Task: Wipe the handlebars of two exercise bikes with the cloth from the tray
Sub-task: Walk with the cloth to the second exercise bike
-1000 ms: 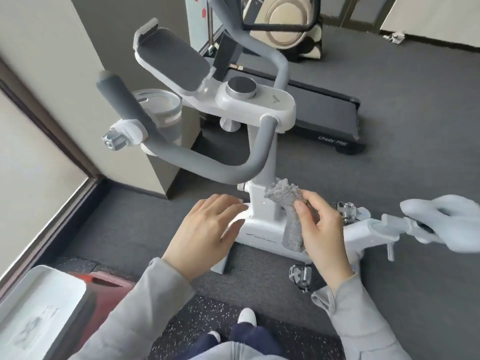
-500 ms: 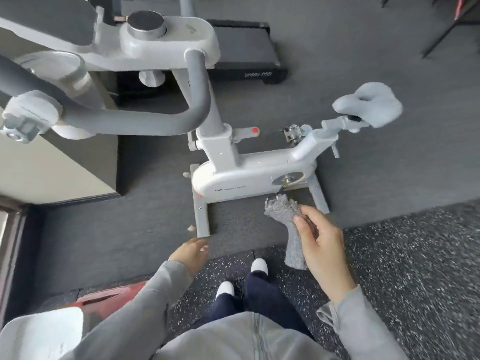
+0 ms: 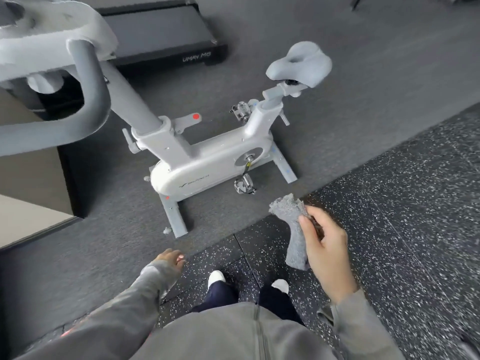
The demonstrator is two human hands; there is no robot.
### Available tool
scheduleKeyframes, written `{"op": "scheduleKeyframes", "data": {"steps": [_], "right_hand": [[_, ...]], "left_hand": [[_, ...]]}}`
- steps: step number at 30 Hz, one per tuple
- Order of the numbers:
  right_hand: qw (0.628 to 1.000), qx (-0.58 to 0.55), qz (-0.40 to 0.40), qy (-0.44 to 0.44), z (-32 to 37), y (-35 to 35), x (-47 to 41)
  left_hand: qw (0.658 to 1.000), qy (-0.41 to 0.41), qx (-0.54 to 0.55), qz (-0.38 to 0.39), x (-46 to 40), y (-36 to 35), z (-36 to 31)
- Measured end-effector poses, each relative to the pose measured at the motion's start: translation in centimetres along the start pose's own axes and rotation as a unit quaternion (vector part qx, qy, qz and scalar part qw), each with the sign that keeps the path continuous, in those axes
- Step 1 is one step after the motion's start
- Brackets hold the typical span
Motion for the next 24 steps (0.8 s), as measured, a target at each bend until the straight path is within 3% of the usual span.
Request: {"op": "scheduleKeyframes", "data": {"steps": [13, 18, 24], "right_hand": [[0.995, -0.044, -0.056, -0.065, -9.5, 15.0, -2.5], [0.992, -0.050, -0.077, -0.086, -13.4, 21.1, -3.8], [0.982, -0.114, -0.091, -0.118, -16.3, 26.0, -6.0]], "left_hand": [[0.991, -0.002, -0.122, 0.057, -2.8, -4.1, -16.0], [0.985, -0.061, -0.161, 0.019, -5.2, -6.7, -23.6], [0.976, -0.095, -0.194, 0.041, -8.0, -7.9, -31.5]]}}
Point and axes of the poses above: each hand's wrist, its own x-axis away from the middle knuckle, its own y-axis out of the back of the hand, z = x × y, the point moved 5 cm from there along -x, towards the middle knuckle, and after that the axes turned 9 degrees about -y, right-handed, at the moved point
